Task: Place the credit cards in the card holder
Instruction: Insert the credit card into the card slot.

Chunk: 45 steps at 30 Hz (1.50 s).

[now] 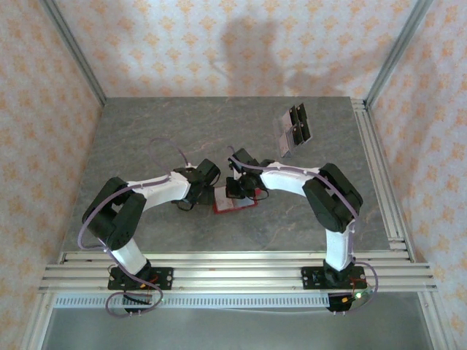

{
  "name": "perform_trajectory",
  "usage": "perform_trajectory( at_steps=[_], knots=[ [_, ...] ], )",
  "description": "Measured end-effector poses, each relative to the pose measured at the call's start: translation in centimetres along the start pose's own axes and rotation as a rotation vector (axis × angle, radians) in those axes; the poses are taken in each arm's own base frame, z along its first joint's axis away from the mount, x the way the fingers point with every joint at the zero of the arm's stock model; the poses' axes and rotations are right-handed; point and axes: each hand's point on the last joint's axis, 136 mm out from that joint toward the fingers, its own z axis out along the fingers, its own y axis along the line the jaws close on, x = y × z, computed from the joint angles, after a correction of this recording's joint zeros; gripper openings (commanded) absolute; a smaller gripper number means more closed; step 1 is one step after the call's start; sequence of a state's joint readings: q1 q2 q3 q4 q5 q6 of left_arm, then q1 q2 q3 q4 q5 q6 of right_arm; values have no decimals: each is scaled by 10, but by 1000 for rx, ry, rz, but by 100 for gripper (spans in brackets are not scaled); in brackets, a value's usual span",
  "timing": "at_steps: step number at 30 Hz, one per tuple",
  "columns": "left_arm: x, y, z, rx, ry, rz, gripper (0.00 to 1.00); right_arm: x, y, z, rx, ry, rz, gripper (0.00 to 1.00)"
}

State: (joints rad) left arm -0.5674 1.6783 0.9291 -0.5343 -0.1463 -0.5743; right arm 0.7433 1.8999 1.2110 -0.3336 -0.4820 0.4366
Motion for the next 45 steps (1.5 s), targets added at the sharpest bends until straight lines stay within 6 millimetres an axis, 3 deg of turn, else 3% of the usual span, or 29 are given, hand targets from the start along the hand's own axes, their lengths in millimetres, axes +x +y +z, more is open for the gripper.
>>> perform_trajectory(
  at_steps=[7,18,45],
  knots=[
    [0,0,0,0,0,0,97,-11,2,-18,-1,-51,-4,0],
    [0,0,0,1,-1,1,97,3,-15,-11,46,-23,11,0],
    [-1,-1,1,0,1,8,97,17,-15,4,41,37,9,0]
  ],
)
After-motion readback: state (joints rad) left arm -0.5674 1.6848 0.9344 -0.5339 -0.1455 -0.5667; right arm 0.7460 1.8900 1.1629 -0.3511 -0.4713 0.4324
